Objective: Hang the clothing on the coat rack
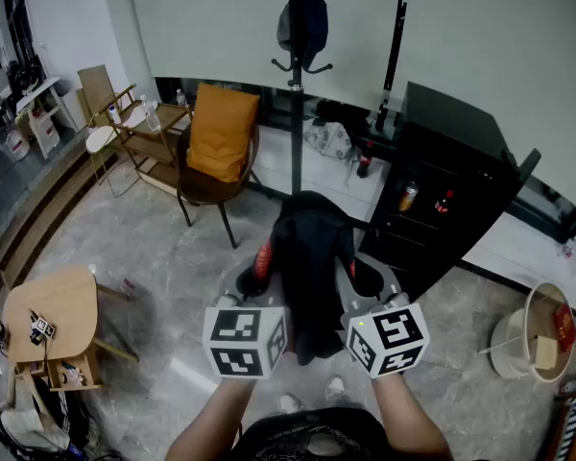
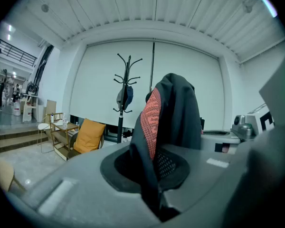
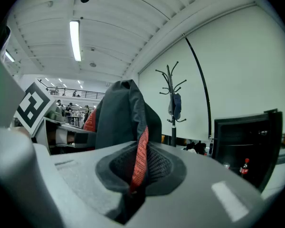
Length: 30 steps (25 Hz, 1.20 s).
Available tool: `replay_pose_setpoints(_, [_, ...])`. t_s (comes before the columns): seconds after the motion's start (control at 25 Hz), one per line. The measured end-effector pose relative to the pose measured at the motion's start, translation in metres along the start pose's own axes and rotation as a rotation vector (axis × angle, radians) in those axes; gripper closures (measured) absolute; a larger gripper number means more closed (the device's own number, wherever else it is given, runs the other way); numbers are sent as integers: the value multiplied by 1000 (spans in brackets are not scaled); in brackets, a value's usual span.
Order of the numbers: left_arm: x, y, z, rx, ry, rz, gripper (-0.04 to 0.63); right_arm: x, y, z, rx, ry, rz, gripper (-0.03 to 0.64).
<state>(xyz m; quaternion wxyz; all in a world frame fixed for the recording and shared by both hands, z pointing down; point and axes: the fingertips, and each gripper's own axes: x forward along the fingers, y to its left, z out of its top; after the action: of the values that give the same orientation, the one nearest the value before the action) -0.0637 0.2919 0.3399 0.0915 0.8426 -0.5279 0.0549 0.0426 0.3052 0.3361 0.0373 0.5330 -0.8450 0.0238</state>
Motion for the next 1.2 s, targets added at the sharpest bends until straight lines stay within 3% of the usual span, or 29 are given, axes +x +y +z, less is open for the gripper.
replay_pose_setpoints(0.6, [31, -1, 10, 15, -3, -8, 573, 21, -23, 8, -5, -16, 10, 588])
replay_pose_setpoints(1.2, [155, -6, 24, -5, 20, 29, 572, 105, -121, 7, 15, -3, 90, 588])
